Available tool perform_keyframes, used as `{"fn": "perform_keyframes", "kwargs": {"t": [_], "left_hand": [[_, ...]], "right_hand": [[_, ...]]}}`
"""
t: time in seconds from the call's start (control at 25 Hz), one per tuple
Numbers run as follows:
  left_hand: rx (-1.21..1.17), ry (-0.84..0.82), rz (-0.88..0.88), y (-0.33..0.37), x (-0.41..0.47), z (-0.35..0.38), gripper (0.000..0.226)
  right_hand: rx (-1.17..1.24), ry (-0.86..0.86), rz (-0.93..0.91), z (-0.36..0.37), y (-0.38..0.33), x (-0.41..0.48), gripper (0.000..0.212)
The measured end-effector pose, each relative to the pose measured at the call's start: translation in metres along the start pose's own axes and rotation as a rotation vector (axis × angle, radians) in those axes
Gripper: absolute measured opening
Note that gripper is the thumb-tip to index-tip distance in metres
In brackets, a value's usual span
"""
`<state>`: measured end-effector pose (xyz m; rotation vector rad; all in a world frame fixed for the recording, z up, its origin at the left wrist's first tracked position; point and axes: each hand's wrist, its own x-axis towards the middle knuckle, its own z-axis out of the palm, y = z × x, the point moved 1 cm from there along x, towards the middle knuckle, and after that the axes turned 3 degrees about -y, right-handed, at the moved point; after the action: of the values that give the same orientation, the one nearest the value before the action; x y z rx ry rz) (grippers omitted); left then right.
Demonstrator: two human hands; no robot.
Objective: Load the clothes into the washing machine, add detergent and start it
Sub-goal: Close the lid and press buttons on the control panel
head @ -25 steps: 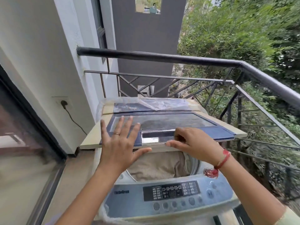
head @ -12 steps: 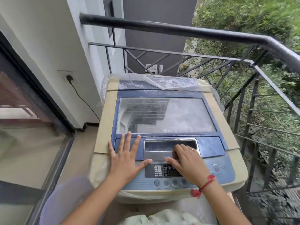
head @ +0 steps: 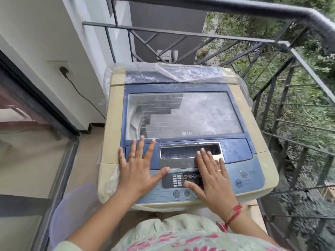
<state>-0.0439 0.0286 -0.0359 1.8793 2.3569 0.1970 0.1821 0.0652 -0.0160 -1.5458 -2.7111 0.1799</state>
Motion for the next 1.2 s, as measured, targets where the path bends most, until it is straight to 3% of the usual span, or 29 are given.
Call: {"fn": "perform_keyframes", "kwargs": {"t": [0.28, 0.48, 0.64, 0.72, 0.8, 0.92, 1.2], "left_hand": [[0.020, -0.006, 0.000, -0.001, -0.001, -0.001, 0.093], [-0.028, 0.013, 0.037, 0.002, -0.011, -0.002, 0.092], [-0.045, -0.021, 0.102, 0.012, -0.045, 0.001, 0.095], [0.000, -0.033, 0.125, 0.011, -0.054, 0.004, 0.093], [0.015, -0.018, 0.114, 0.010, -0.057, 0.004, 0.091], [0.044, -0.002, 0.118, 0.011, -0.056, 0.006, 0.089], [0.041, 0.027, 0.116, 0.013, -0.056, 0.009, 0.085]], "right_hand": [[0.042, -0.257, 0.025, -0.008, -0.002, 0.000, 0.117], [0.212, -0.303, 0.007, -0.019, 0.005, 0.001, 0.119], [0.432, 0.086, 0.028, -0.018, -0.002, -0.045, 0.087], [0.572, 0.182, 0.057, -0.007, -0.005, -0.091, 0.066], [0.629, 0.182, 0.114, 0.007, -0.003, -0.140, 0.049], [0.666, 0.038, 0.202, 0.016, 0.004, -0.181, 0.036], [0.356, -0.137, 0.296, -0.012, 0.067, -0.130, 0.084]]}}
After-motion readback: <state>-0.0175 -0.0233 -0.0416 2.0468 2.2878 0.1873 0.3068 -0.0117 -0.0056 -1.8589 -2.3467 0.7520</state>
